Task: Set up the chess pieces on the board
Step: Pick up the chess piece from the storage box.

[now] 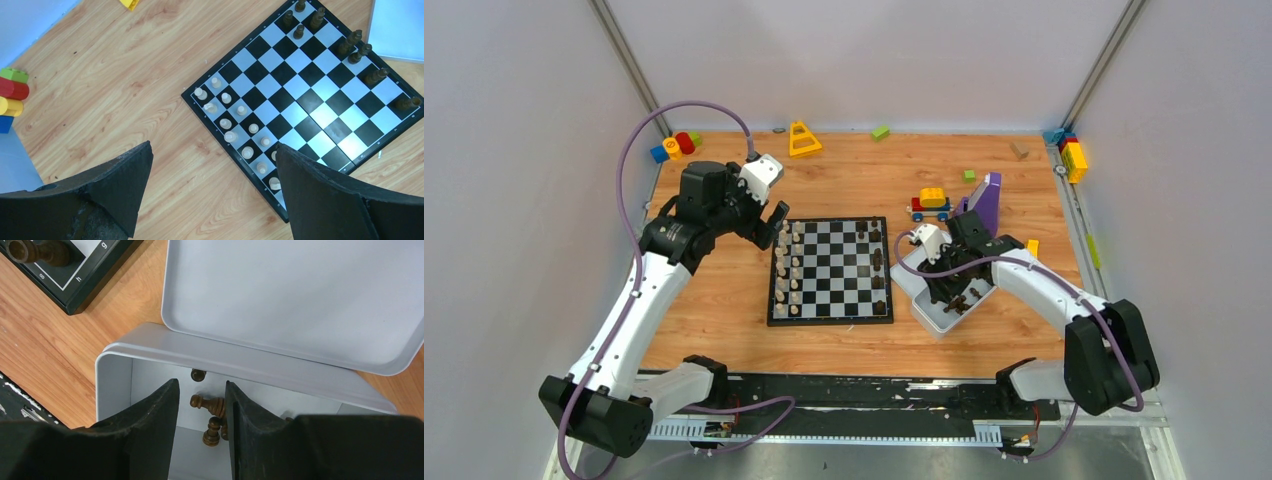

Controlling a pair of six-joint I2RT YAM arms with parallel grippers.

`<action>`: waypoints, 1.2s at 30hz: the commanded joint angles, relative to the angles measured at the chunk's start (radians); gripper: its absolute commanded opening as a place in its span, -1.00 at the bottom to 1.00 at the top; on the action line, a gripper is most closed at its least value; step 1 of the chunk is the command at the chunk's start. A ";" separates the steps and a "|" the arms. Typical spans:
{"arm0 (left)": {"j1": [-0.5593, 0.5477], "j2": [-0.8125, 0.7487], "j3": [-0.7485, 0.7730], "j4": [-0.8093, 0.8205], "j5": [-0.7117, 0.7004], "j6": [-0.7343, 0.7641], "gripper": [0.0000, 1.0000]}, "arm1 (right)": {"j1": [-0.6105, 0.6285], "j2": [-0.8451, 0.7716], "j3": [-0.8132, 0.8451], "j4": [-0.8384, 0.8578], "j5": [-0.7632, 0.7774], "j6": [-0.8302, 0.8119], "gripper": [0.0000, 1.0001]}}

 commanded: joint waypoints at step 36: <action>0.007 -0.017 -0.009 0.036 0.012 0.022 1.00 | -0.013 -0.073 0.209 -0.168 0.009 -0.069 -1.00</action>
